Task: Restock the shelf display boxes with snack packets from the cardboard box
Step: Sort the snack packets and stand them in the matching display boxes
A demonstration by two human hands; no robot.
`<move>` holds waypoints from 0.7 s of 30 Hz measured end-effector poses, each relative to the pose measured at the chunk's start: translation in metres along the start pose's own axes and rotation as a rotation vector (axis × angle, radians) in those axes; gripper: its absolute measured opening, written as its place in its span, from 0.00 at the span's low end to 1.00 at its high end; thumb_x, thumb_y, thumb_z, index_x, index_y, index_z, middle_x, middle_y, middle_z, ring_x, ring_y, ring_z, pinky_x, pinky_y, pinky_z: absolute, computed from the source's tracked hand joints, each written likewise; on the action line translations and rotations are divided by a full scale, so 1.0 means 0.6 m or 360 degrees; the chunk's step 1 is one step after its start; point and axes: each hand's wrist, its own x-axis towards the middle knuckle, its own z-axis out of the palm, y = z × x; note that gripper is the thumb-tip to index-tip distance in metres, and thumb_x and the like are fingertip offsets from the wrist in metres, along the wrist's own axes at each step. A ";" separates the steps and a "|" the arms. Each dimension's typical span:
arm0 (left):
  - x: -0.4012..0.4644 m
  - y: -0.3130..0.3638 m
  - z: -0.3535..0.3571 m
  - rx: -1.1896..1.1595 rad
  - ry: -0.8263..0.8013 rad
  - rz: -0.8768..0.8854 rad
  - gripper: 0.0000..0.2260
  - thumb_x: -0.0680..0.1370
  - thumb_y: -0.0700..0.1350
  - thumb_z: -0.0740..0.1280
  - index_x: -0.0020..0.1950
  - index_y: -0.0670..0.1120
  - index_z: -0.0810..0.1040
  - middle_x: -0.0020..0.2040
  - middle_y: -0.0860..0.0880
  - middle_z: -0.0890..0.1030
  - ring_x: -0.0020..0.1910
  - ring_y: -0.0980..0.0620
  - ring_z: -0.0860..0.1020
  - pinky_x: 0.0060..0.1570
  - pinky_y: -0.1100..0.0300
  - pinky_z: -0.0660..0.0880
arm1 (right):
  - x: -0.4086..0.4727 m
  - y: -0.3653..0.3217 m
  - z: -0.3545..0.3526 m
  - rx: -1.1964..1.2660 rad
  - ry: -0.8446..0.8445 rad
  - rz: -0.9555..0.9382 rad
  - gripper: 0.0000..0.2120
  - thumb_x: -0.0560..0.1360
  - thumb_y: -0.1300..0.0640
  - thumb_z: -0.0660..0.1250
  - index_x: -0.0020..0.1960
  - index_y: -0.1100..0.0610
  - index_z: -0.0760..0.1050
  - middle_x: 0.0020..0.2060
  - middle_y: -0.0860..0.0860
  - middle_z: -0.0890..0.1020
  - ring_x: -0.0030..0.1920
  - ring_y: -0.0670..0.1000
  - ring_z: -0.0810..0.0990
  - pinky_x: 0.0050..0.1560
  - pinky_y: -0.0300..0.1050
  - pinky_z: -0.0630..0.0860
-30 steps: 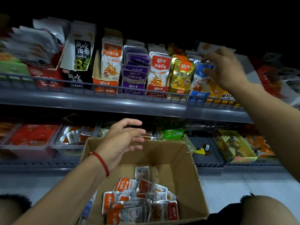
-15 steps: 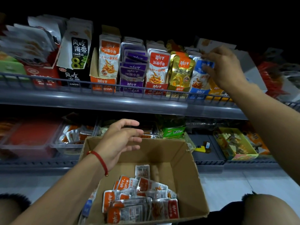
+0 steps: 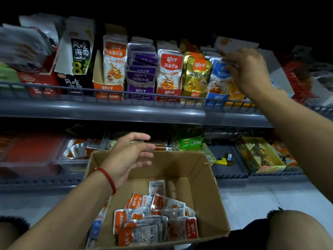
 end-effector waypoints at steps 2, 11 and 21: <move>0.001 0.000 0.000 0.0008 0.0002 0.0002 0.10 0.78 0.38 0.70 0.58 0.48 0.79 0.49 0.45 0.87 0.51 0.44 0.85 0.49 0.47 0.83 | 0.009 -0.001 -0.008 0.0038 -0.0055 0.0006 0.11 0.82 0.59 0.64 0.62 0.59 0.79 0.57 0.60 0.80 0.59 0.62 0.77 0.56 0.60 0.75; 0.003 0.000 0.001 -0.0012 0.0005 -0.0014 0.11 0.78 0.38 0.70 0.58 0.48 0.79 0.49 0.45 0.87 0.52 0.43 0.84 0.51 0.46 0.83 | 0.050 -0.010 -0.020 0.0246 -0.0339 0.0266 0.13 0.84 0.61 0.62 0.66 0.59 0.77 0.65 0.59 0.78 0.66 0.58 0.76 0.58 0.49 0.74; 0.006 -0.004 -0.002 0.0026 0.0001 -0.0018 0.10 0.79 0.39 0.70 0.59 0.49 0.79 0.50 0.46 0.86 0.51 0.46 0.85 0.50 0.48 0.83 | 0.044 -0.010 -0.008 0.0156 -0.0249 0.0158 0.12 0.83 0.59 0.64 0.64 0.59 0.79 0.63 0.59 0.80 0.64 0.59 0.78 0.59 0.55 0.78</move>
